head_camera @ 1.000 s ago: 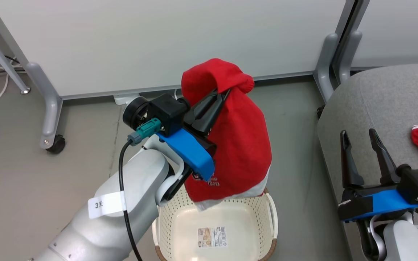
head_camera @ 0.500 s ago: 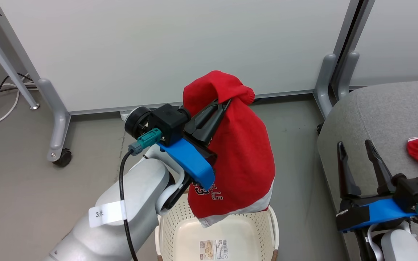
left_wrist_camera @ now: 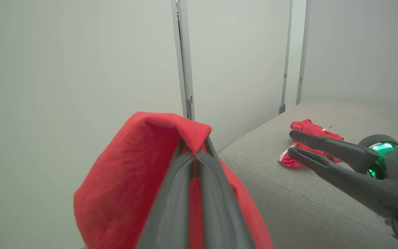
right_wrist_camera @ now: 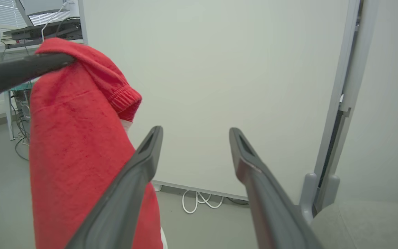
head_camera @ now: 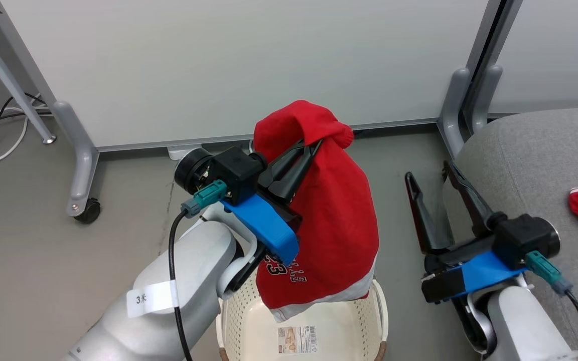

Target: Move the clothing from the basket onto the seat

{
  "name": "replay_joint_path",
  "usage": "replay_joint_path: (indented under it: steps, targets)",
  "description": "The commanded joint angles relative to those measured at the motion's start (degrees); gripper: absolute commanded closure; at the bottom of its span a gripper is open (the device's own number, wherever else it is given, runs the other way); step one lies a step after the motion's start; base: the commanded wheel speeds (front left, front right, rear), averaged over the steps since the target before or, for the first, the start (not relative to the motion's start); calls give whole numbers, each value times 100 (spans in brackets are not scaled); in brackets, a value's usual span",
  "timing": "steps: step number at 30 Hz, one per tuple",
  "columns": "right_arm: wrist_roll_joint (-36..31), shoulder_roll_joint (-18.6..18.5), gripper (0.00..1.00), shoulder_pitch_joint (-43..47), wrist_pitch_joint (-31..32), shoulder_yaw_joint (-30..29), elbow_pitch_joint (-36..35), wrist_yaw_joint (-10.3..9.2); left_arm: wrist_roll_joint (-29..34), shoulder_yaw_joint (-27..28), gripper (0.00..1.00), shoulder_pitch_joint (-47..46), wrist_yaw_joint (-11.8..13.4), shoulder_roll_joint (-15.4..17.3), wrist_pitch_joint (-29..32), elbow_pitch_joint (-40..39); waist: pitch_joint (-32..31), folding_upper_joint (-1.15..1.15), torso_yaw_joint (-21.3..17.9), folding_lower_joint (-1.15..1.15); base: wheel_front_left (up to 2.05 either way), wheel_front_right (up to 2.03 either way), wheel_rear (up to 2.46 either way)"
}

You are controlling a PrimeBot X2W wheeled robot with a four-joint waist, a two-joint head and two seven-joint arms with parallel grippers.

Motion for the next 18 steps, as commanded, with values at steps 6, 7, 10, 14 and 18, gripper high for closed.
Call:
replay_joint_path:
  steps: [6, 7, 10, 14, 18]
  targets:
    - [23, -93, 0, -358, 5, 603, 84, 1, 47, -31, 100, -116, 6, -37, -27, -15, 95, 0, 71, 0, 0, 0, 0]
    - [25, -99, 0, -419, 4, 708, 95, 1, 44, -41, 100, -128, 4, -48, -28, -13, 107, 0, 82, 0, 0, 0, 0]
    - [53, -110, 0, -558, 4, 994, 147, 1, 65, -63, 100, -149, 0, -69, -28, -7, 139, 0, 109, 0, 0, 0, 0]
    - [61, -112, 0, -727, 4, 1309, 253, 1, 89, -83, 100, -182, -6, -108, -28, -10, 168, 0, 137, 0, 0, 0, 0]
    - [49, -91, 0, -928, 4, 1580, 430, 1, 105, -102, 100, -206, -11, -156, -28, -16, 196, 0, 161, 0, 0, 0, 0]
